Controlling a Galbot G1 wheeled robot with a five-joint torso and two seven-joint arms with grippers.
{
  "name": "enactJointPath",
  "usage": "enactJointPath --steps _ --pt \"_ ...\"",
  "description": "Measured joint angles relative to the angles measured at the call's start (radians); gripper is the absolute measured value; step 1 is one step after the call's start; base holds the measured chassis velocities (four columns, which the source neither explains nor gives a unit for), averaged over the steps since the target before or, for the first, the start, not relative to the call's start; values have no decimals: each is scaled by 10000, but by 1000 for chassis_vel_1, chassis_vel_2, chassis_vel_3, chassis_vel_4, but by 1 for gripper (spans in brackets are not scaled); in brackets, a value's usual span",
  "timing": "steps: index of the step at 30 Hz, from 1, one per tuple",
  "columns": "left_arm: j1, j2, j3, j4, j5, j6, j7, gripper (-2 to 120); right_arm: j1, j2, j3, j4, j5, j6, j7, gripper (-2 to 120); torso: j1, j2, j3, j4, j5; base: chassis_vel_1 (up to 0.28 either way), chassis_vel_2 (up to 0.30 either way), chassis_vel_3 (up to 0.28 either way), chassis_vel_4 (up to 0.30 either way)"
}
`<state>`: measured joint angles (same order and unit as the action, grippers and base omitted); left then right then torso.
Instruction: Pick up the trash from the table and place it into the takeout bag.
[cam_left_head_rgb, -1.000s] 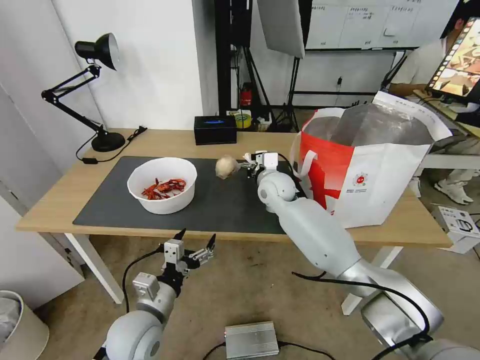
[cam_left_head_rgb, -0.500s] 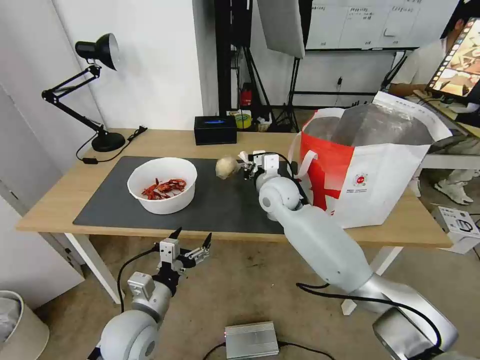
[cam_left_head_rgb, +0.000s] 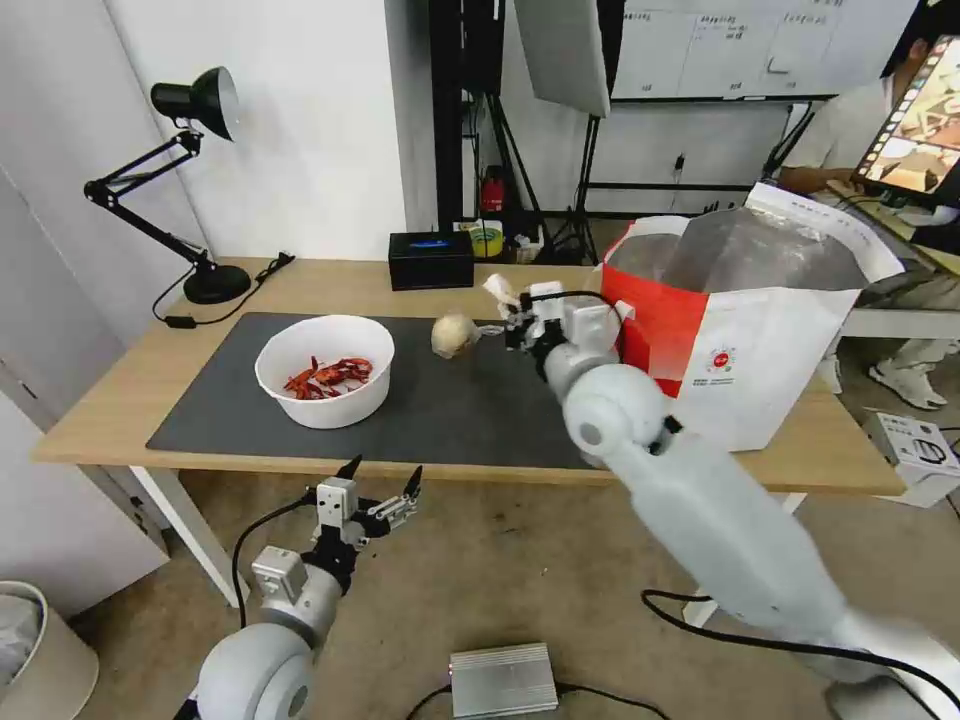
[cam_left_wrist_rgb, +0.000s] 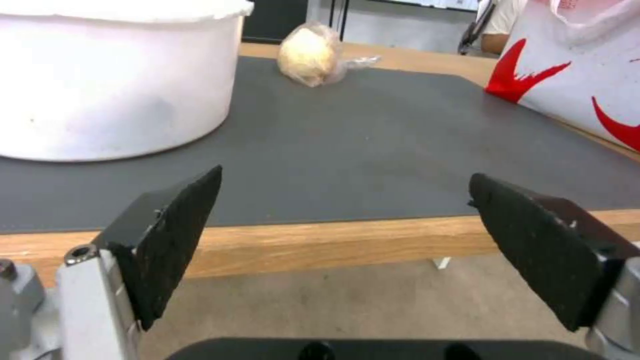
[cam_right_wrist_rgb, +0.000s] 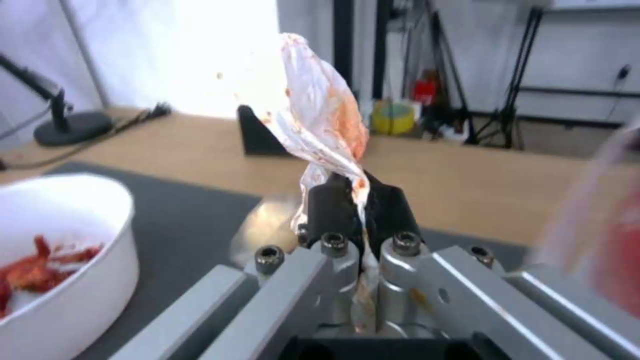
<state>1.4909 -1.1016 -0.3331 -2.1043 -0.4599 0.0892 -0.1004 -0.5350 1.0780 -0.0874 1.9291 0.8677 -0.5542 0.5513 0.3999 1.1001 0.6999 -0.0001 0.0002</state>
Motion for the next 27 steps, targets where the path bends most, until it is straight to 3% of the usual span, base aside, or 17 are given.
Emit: enactJointPath --steps 14,27 --pt "-51 -46 156 51 42 64 -32 100 -497 -1802 2040 1296 416 42 -195 0 0 0 1 0 -1 0 0 0 0" --pt "-46 -97 269 81 93 77 -41 100 -605 -2314 2869 915 909 31 99 0 2 -1 2 1 -2 0 0 0 0"
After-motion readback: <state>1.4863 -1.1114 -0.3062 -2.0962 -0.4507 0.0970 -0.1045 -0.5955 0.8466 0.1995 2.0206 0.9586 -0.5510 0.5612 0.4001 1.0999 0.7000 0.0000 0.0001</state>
